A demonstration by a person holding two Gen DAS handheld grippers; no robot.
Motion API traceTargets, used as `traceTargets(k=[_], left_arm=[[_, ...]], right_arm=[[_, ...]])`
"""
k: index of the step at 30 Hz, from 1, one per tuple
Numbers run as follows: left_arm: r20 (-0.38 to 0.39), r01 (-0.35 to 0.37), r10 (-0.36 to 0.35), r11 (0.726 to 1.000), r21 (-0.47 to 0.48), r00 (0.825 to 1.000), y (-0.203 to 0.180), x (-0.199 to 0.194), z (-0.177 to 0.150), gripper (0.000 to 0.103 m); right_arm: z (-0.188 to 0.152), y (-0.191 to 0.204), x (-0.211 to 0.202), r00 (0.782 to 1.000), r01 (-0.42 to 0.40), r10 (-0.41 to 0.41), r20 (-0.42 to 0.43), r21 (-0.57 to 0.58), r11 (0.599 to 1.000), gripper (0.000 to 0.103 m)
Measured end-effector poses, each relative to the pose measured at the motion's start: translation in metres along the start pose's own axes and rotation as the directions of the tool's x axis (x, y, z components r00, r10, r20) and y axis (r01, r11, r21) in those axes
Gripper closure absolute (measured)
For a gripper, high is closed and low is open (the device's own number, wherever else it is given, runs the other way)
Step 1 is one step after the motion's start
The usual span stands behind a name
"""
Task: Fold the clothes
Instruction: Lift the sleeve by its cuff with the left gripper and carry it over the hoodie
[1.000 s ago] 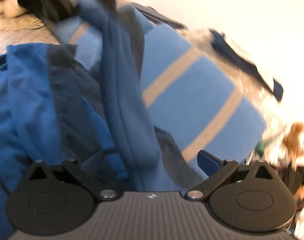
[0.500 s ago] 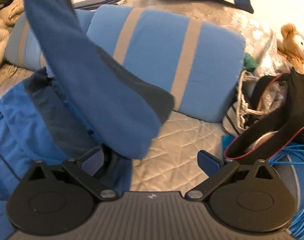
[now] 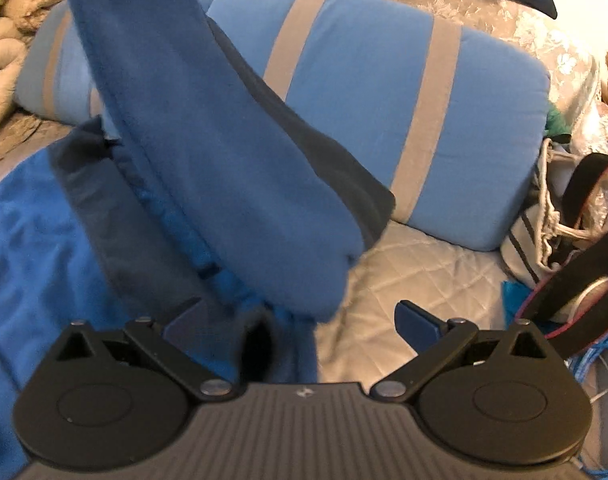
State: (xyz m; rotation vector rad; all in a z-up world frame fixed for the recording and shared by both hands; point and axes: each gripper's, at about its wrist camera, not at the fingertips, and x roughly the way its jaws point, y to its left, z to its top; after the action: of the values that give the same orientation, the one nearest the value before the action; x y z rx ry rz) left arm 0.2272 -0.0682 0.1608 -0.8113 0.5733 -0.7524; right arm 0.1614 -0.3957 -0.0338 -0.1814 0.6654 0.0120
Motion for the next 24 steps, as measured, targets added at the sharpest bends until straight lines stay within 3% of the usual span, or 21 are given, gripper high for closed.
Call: traceTargets(k=[5, 9, 18, 24], left_arm=[[0.032, -0.021, 0.021, 1.0, 0.012, 0.999, 0.001, -0.007, 0.006, 0.089], [0.067, -0.03, 0.028, 0.999, 0.025, 0.997, 0.005, -0.015, 0.015, 0.089], [0.113, -0.186, 0.169, 0.968, 0.166, 0.979, 0.01, -0.022, 0.017, 0.089], [0.154, -0.288, 0.256, 0.923, 0.253, 0.954, 0.014, -0.027, 0.018, 0.089]], right_arm=[[0.011, -0.006, 0.03, 0.989, 0.151, -0.151, -0.006, 0.078, 0.985, 0.0], [0.008, -0.034, 0.043, 0.981, 0.193, -0.188, -0.043, 0.178, 0.965, 0.0], [0.016, -0.084, 0.049, 0.992, 0.078, -0.04, -0.119, 0.329, 0.941, 0.0], [0.029, -0.094, 0.043, 0.989, 0.089, -0.051, -0.137, 0.288, 0.953, 0.0]])
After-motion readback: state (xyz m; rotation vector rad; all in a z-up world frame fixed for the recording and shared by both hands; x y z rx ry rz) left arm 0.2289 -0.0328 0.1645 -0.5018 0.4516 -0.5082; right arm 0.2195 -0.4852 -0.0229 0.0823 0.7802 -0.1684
